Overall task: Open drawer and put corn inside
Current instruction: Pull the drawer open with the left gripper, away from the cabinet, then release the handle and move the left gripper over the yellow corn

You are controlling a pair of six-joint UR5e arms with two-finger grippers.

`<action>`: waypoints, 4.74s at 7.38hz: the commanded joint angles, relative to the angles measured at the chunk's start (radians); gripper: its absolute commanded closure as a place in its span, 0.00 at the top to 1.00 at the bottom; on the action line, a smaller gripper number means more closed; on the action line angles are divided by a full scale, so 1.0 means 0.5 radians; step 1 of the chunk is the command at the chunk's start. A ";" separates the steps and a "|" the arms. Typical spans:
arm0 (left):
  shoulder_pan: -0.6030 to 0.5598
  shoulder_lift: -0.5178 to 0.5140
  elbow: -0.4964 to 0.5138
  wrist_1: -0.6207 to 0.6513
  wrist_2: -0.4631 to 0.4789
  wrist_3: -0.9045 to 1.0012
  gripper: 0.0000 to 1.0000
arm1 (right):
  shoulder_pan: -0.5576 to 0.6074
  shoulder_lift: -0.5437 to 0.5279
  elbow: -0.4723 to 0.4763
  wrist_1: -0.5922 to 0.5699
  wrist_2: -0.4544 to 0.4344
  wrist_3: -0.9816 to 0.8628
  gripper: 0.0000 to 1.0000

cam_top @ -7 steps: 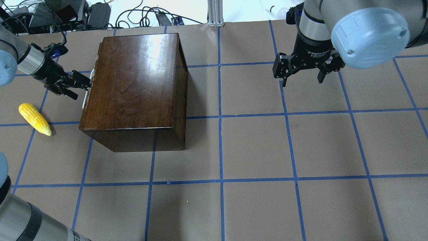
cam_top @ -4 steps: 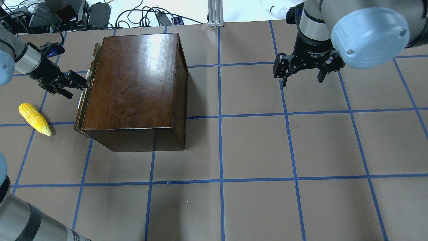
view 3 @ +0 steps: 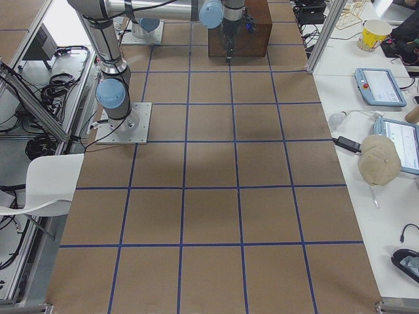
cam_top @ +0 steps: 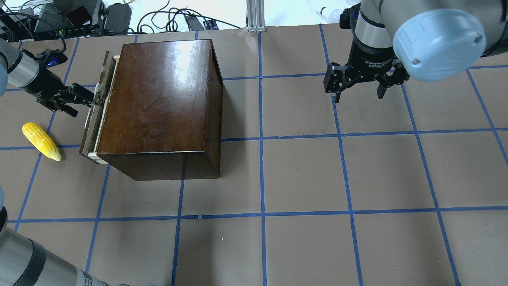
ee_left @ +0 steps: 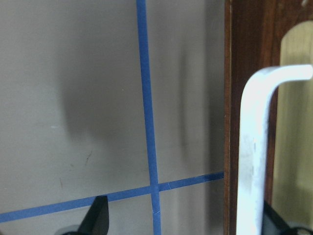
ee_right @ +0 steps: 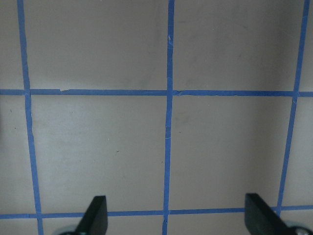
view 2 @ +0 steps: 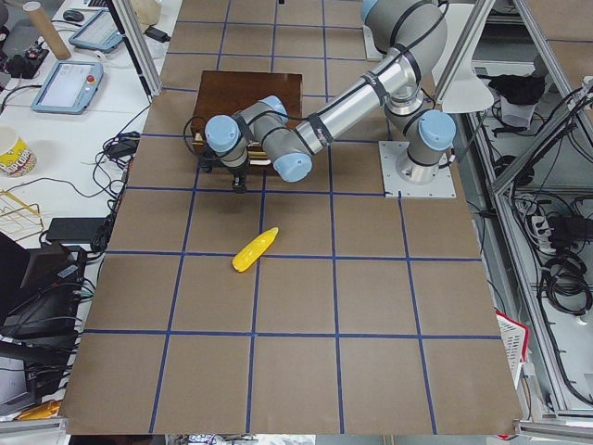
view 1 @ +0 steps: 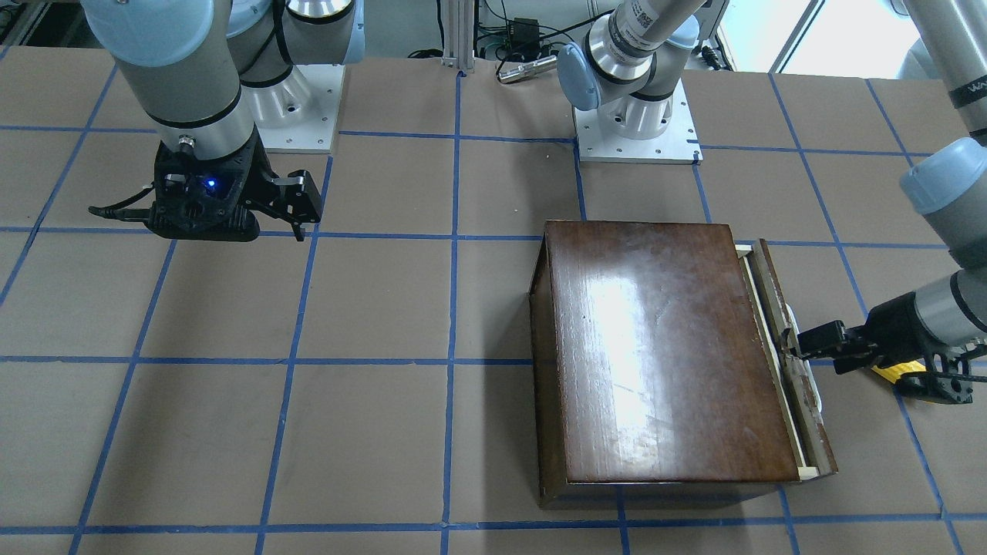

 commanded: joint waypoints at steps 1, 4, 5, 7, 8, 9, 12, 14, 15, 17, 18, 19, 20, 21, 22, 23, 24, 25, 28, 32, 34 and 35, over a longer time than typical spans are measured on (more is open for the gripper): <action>0.006 -0.010 0.011 0.001 0.002 0.016 1.00 | 0.000 -0.003 0.000 0.000 0.000 0.000 1.00; 0.095 -0.059 0.044 0.001 -0.004 0.032 1.00 | 0.000 0.000 0.000 -0.003 0.000 0.000 1.00; 0.104 -0.063 0.060 -0.002 -0.004 0.056 1.00 | 0.000 0.000 0.000 0.000 0.000 0.000 1.00; 0.110 -0.063 0.069 -0.002 0.060 0.059 1.00 | 0.000 0.000 0.000 0.000 0.000 0.000 1.00; 0.126 -0.063 0.072 -0.002 0.070 0.059 1.00 | 0.000 -0.003 -0.003 0.000 0.000 0.000 1.00; 0.132 -0.063 0.072 -0.002 0.073 0.059 1.00 | 0.000 0.000 0.000 0.000 0.000 0.000 1.00; 0.168 -0.060 0.072 0.001 0.140 0.071 1.00 | 0.000 0.000 0.000 0.000 0.000 0.000 1.00; 0.175 -0.060 0.075 0.004 0.143 0.075 1.00 | 0.000 -0.003 0.000 -0.003 0.000 0.000 1.00; 0.178 -0.057 0.075 0.001 0.147 0.078 1.00 | 0.000 0.000 0.000 0.000 0.000 0.000 1.00; 0.178 -0.050 0.075 0.004 0.177 0.075 1.00 | 0.000 -0.003 -0.003 0.000 0.000 0.000 1.00; 0.178 -0.041 0.078 0.004 0.192 0.075 1.00 | 0.000 0.000 0.000 0.000 0.000 0.000 1.00; 0.181 -0.035 0.078 0.029 0.247 0.075 1.00 | 0.000 0.000 0.000 0.000 0.000 0.000 1.00; 0.187 -0.032 0.078 0.041 0.260 0.078 1.00 | 0.000 0.000 0.000 0.000 0.000 0.000 1.00; 0.221 -0.026 0.078 0.041 0.260 0.078 1.00 | 0.000 0.000 -0.003 0.000 0.000 0.000 1.00; 0.242 -0.023 0.084 0.041 0.257 0.099 1.00 | 0.000 -0.003 0.000 0.000 0.000 0.000 1.00; 0.242 -0.038 0.142 0.014 0.260 0.099 1.00 | 0.000 0.000 0.000 0.000 0.000 0.000 1.00; 0.242 -0.053 0.173 0.007 0.260 0.102 1.00 | 0.000 -0.003 -0.003 0.000 0.000 0.000 1.00; 0.242 -0.053 0.173 0.007 0.260 0.099 1.00 | 0.000 0.000 0.000 0.000 0.000 0.000 1.00; 0.242 0.020 0.210 -0.066 0.266 0.099 1.00 | 0.000 0.000 0.000 0.000 0.000 0.000 1.00; 0.487 0.005 0.299 -0.057 0.417 0.084 1.00 | 0.000 -0.003 0.000 0.000 0.000 0.000 1.00; 0.512 -0.087 0.281 0.117 0.429 0.178 1.00 | 0.000 0.000 0.000 0.000 -0.003 0.000 1.00; 0.515 -0.151 0.278 0.133 0.426 0.237 1.00 | 0.000 0.000 0.000 0.000 0.000 0.000 1.00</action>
